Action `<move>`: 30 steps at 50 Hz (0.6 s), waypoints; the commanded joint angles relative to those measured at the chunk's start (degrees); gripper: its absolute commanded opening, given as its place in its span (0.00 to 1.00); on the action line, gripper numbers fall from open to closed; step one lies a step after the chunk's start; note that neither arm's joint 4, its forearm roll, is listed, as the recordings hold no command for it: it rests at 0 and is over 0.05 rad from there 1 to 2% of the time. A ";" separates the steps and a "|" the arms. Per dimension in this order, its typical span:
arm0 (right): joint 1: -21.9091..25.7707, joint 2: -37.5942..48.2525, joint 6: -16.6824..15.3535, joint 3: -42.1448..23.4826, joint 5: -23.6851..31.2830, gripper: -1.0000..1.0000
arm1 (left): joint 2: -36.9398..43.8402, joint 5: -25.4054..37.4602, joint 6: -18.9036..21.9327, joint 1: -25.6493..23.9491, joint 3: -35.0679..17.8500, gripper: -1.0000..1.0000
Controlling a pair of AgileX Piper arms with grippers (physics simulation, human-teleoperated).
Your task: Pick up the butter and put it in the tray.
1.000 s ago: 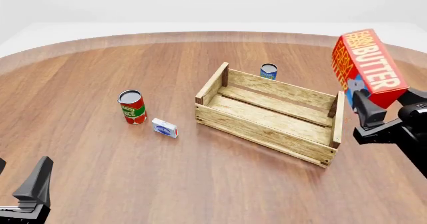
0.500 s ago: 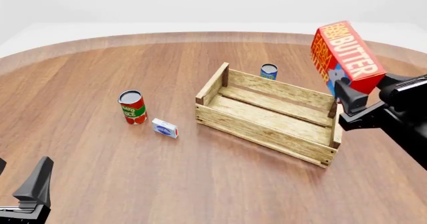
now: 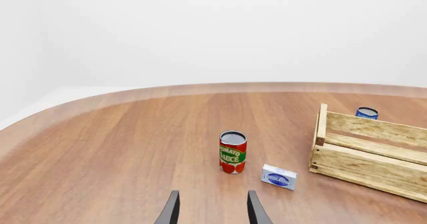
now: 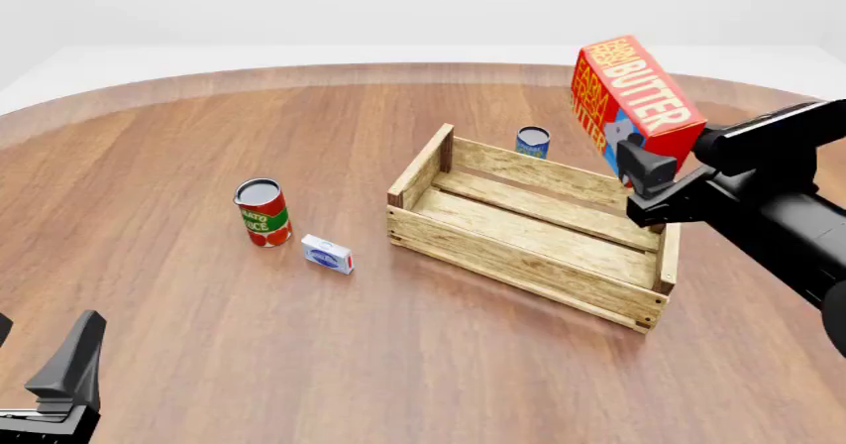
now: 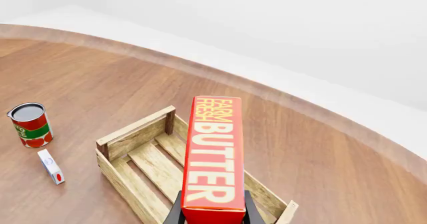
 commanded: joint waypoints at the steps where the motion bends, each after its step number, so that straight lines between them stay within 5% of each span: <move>1: 1.52 3.78 2.95 -4.71 0.50 0.00 | 0.00 0.00 0.00 0.00 0.00 1.00; 30: 2.96 17.27 3.45 -7.98 -2.71 0.00 | 0.00 0.00 0.00 0.00 0.00 1.00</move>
